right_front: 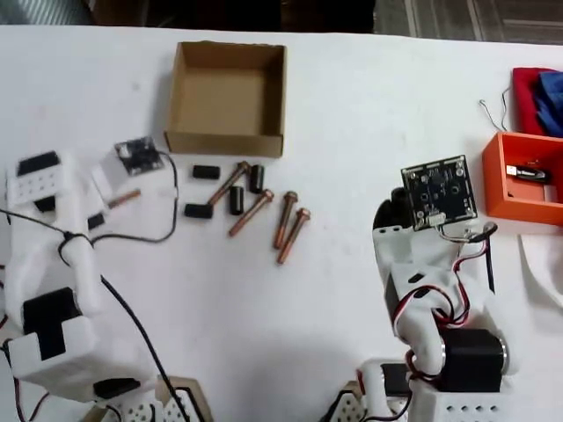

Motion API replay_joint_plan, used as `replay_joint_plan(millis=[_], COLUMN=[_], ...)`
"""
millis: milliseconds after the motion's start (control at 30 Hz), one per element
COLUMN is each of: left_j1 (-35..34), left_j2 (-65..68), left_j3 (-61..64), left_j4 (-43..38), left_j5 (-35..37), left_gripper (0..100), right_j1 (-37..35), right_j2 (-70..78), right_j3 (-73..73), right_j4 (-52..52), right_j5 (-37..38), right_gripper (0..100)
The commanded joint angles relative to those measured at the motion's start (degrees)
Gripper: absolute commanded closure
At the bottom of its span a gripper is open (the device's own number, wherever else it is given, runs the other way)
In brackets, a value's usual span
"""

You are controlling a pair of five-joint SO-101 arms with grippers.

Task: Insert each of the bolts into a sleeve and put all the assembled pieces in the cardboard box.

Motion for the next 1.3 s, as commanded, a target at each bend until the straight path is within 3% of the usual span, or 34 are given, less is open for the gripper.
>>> replay_joint_plan(millis=[0,100,233,367,733,833,900,967,1133,1267], left_j1=[-0.4,-0.4,-1.4,-1.9,-0.8,-0.1,-0.1,-0.3,0.4,1.2], left_j2=[-0.4,-0.9,-1.0,-1.4,-9.2,-11.2,-12.9,-14.3,-15.4,-15.5], left_j3=[8.6,13.4,15.5,14.8,18.9,18.9,19.3,19.4,19.4,20.5], left_j4=[-13.0,-23.1,-30.4,-32.8,-32.7,-32.4,-32.4,-31.2,-17.1,-13.3], left_j5=[-28.2,-27.9,-23.2,-19.2,7.7,22.4,37.1,56.3,105.2,125.6], left_gripper=[98,93,89,89,85,85,85,85,85,85], right_j1=[-0.1,-0.2,-0.1,-0.1,-0.2,-0.2,-0.2,0.2,0.0,0.0], right_j2=[-0.8,-0.8,-0.8,-0.8,-0.8,-0.8,-0.8,-0.7,-0.6,-0.7], right_j3=[-0.4,-0.4,-0.4,-0.1,4.7,4.9,5.0,5.0,5.2,5.2], right_j4=[-2.4,-2.3,-2.2,-2.0,-6.5,-7.0,-8.3,-9.0,-8.8,-8.0], right_j5=[-0.2,-0.2,-0.1,-0.1,-0.1,-0.2,-0.2,-0.2,-0.6,-0.6], right_gripper=[97.5,97.5,97.5,97.5,97.5,97.5,97.5,97.5,97.5,97.5])
